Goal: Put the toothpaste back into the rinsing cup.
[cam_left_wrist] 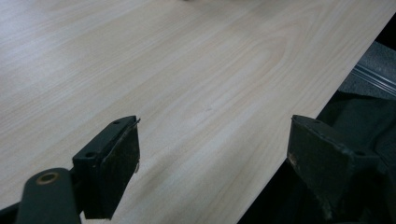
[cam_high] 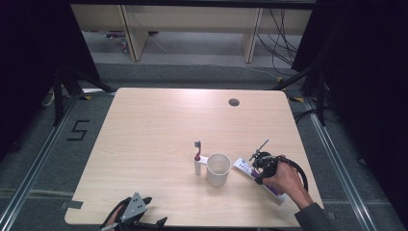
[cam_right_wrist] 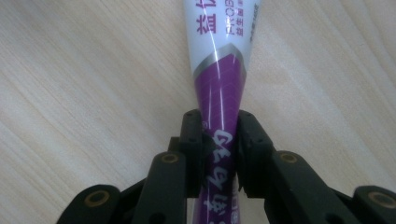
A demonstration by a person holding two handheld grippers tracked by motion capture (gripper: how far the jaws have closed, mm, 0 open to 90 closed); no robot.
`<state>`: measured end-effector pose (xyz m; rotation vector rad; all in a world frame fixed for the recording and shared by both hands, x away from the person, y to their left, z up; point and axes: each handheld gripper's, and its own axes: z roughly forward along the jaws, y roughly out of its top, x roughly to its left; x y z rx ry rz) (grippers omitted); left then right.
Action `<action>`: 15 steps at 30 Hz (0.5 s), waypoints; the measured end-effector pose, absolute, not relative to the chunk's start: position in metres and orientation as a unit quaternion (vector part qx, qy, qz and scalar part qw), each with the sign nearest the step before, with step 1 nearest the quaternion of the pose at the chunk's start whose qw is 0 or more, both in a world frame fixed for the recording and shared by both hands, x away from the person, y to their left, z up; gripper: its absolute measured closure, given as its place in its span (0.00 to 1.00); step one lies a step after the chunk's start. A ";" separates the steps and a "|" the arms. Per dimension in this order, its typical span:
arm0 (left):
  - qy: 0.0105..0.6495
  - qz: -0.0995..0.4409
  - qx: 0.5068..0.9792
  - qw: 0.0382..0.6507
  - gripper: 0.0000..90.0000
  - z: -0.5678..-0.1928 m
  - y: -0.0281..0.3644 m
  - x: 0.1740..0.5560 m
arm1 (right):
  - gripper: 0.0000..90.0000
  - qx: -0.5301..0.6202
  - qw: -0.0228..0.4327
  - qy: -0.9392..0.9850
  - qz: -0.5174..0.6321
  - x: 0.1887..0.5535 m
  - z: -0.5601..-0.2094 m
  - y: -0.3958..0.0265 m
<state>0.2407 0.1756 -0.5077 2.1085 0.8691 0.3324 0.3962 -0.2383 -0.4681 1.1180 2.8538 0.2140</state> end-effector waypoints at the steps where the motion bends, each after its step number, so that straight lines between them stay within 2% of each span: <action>1: 0.347 0.134 0.834 0.408 0.19 -0.508 0.175 0.240 | 0.83 0.364 0.035 0.928 0.070 0.396 -0.468 -0.238; 15: 0.349 0.129 0.832 0.411 0.19 -0.509 0.175 0.240 | 0.83 0.353 0.033 0.935 0.030 0.401 -0.473 -0.233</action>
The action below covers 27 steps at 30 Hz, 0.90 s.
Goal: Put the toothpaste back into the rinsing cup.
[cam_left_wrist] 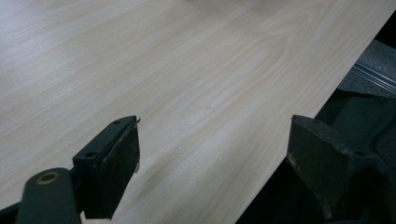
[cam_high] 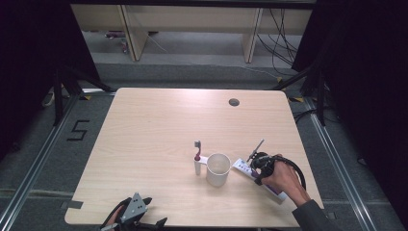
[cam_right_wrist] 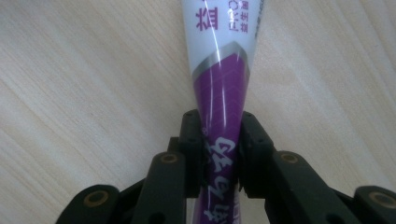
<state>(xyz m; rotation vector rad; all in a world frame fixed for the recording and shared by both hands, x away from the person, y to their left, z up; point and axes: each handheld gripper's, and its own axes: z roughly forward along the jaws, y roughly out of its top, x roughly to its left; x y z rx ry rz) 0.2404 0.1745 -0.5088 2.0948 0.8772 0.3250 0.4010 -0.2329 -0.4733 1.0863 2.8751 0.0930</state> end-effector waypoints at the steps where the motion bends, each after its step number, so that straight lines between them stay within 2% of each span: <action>1: 0.344 0.128 0.835 0.409 0.19 -0.509 0.175 0.240 | 0.83 0.349 0.035 0.936 0.031 0.401 -0.473 -0.232; 16: 0.339 0.128 0.845 0.393 0.19 -0.508 0.176 0.241 | 0.85 0.348 0.033 0.935 0.051 0.399 -0.471 -0.239; 27: 0.345 0.131 0.837 0.404 0.19 -0.509 0.175 0.241 | 0.85 0.360 0.061 0.921 0.134 0.398 -0.451 -0.262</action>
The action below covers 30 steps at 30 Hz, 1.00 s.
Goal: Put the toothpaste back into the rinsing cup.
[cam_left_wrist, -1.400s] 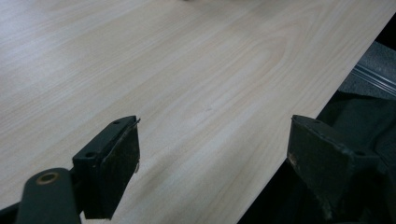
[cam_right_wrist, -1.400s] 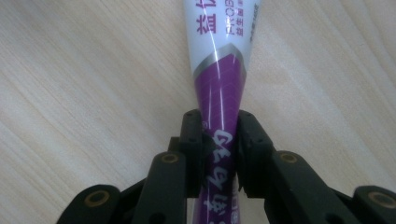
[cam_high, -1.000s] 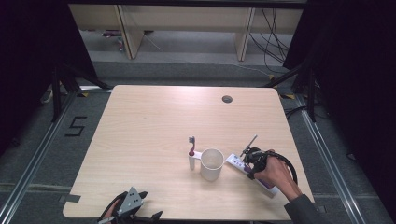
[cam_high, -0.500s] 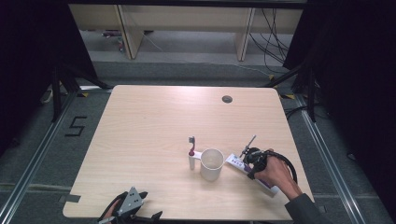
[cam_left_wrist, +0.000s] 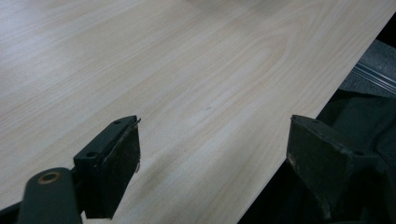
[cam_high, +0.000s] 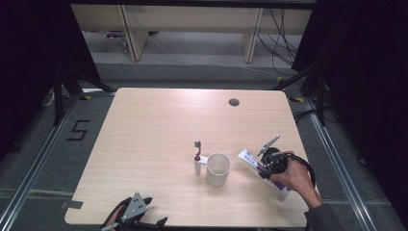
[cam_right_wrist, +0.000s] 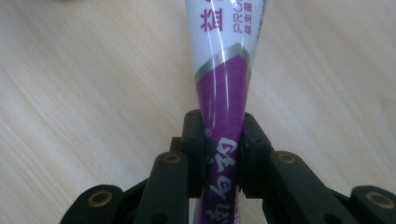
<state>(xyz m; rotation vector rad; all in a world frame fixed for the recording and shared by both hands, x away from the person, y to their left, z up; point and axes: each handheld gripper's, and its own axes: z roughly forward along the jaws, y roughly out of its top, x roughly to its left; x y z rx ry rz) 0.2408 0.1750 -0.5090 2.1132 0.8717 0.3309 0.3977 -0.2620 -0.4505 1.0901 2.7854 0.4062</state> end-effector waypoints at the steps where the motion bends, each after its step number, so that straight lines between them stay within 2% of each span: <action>1: 0.348 0.128 0.834 0.408 0.19 -0.509 0.175 0.241 | 0.85 0.369 0.063 0.917 0.137 0.397 -0.448 -0.263; 15: 0.354 0.132 0.833 0.405 0.19 -0.509 0.175 0.242 | 0.85 0.406 0.095 0.875 0.248 0.392 -0.426 -0.272; 22: 0.351 0.131 0.835 0.403 0.19 -0.508 0.176 0.242 | 0.85 0.376 0.136 0.851 0.340 0.396 -0.417 -0.273; 26: 0.352 0.136 0.831 0.409 0.19 -0.510 0.175 0.242 | 0.85 0.387 0.123 0.839 0.363 0.394 -0.408 -0.268; 30: 0.351 0.130 0.834 0.404 0.19 -0.509 0.176 0.242 | 0.85 0.371 0.140 0.829 0.395 0.395 -0.403 -0.261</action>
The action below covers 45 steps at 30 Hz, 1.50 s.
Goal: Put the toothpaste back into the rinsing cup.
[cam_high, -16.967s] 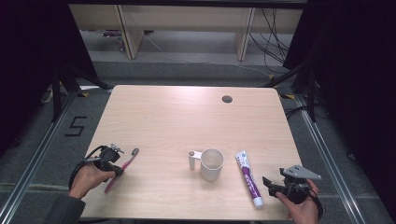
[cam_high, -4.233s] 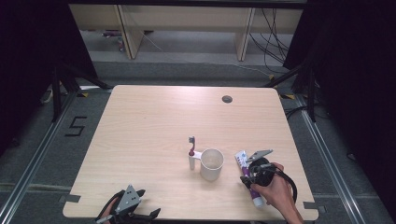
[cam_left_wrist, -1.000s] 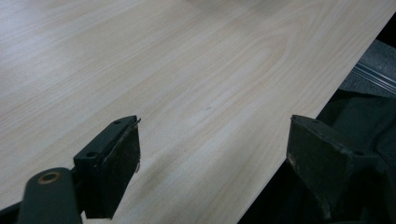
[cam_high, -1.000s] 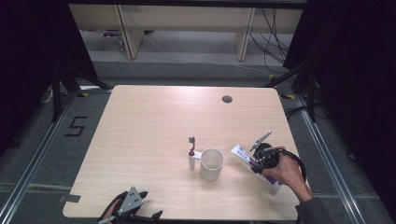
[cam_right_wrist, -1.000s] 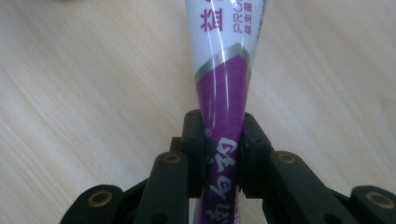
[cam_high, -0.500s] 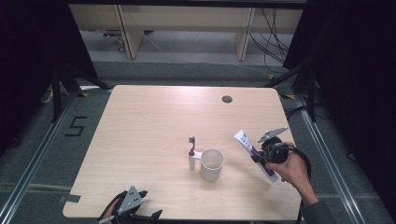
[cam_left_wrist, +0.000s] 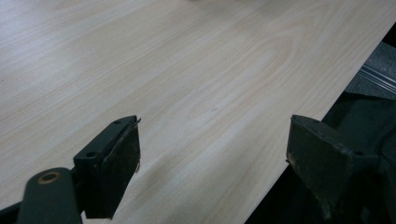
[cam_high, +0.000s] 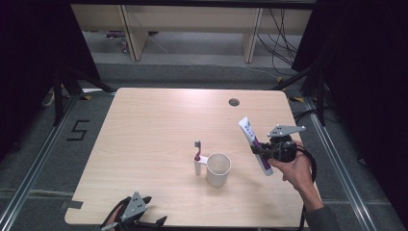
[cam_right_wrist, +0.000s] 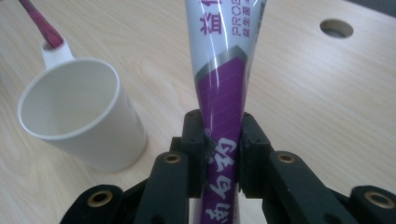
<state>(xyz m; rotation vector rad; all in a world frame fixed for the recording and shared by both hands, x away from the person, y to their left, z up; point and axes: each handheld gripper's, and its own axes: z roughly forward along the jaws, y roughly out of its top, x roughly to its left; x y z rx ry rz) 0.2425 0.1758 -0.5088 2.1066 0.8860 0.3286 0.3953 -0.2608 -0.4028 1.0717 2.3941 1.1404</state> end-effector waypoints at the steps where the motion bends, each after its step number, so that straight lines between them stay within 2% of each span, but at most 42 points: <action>1: 0.352 0.139 0.832 0.407 0.19 -0.510 0.175 0.242 | 0.85 0.368 0.143 0.825 0.404 0.396 -0.401 -0.259; 15: 0.351 0.138 0.829 0.413 0.19 -0.508 0.177 0.243 | 0.85 0.328 0.163 0.797 0.480 0.394 -0.376 -0.235; 16: 0.351 0.139 0.830 0.412 0.19 -0.509 0.177 0.242 | 0.85 0.340 0.148 0.791 0.487 0.392 -0.375 -0.232; 17: 0.351 0.138 0.830 0.411 0.19 -0.509 0.177 0.242 | 0.85 0.329 0.159 0.789 0.494 0.394 -0.374 -0.232; 20: 0.352 0.135 0.829 0.414 0.19 -0.510 0.177 0.243 | 0.85 0.327 0.147 0.781 0.512 0.390 -0.368 -0.227; 25: 0.355 0.137 0.826 0.415 0.19 -0.510 0.177 0.243 | 0.85 0.313 0.162 0.775 0.524 0.387 -0.359 -0.221; 28: 0.353 0.141 0.830 0.409 0.19 -0.509 0.179 0.244 | 0.85 0.304 0.155 0.773 0.536 0.385 -0.354 -0.215; 45: 0.353 0.136 0.826 0.418 0.19 -0.510 0.177 0.243 | 0.85 0.297 0.113 0.756 0.572 0.389 -0.370 -0.183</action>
